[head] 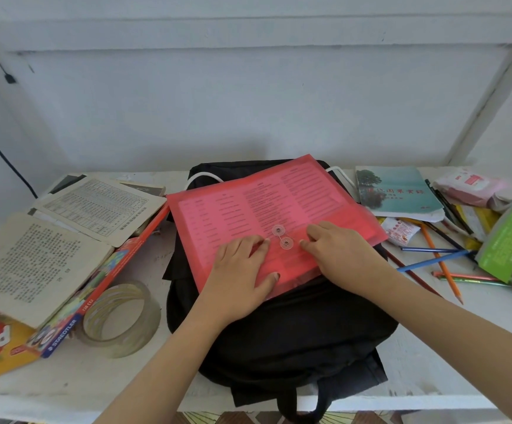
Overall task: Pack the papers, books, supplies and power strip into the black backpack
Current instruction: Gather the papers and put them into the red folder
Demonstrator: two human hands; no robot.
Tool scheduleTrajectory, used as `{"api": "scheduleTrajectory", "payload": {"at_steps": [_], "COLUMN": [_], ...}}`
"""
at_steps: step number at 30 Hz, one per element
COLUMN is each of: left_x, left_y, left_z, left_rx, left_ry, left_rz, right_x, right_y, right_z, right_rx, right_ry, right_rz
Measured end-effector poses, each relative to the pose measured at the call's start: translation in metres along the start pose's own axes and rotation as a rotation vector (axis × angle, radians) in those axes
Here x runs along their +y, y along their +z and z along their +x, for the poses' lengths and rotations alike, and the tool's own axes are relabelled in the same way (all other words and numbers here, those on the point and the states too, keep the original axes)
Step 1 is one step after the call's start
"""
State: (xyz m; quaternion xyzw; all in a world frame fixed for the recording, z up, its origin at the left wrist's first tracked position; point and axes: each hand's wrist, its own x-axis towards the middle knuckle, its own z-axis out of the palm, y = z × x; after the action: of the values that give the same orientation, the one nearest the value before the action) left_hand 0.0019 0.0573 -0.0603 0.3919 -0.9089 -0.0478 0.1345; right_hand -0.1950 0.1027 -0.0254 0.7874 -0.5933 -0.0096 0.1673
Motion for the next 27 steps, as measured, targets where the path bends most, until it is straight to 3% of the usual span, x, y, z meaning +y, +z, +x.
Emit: {"api": "scheduleTrajectory", "payload": {"at_steps": [4,8,16,23,27], "left_x": [0.001,0.000,0.000,0.002,0.001], "left_y": [0.001,0.002,0.005,0.008,0.009], "left_z": [0.000,-0.001,-0.003,-0.006,-0.006], "left_rx": [-0.005,0.003,0.034,0.051,0.049], "left_ry": [-0.004,-0.001,-0.010,-0.106,-0.111], "left_rz": [-0.001,-0.016,-0.046,-0.146,-0.156], "right_x": [-0.003,-0.014,-0.035,-0.023,-0.007], "right_y": [0.002,-0.004,-0.003,-0.016,-0.012], "right_z": [0.003,0.006,0.008,0.041,0.067], "right_rx": [-0.067,0.024,-0.022,-0.096,-0.133], "right_ry": [0.019,0.014,0.170,-0.027,-0.028], "right_rz": [0.001,0.043,0.336,0.371,0.417]}}
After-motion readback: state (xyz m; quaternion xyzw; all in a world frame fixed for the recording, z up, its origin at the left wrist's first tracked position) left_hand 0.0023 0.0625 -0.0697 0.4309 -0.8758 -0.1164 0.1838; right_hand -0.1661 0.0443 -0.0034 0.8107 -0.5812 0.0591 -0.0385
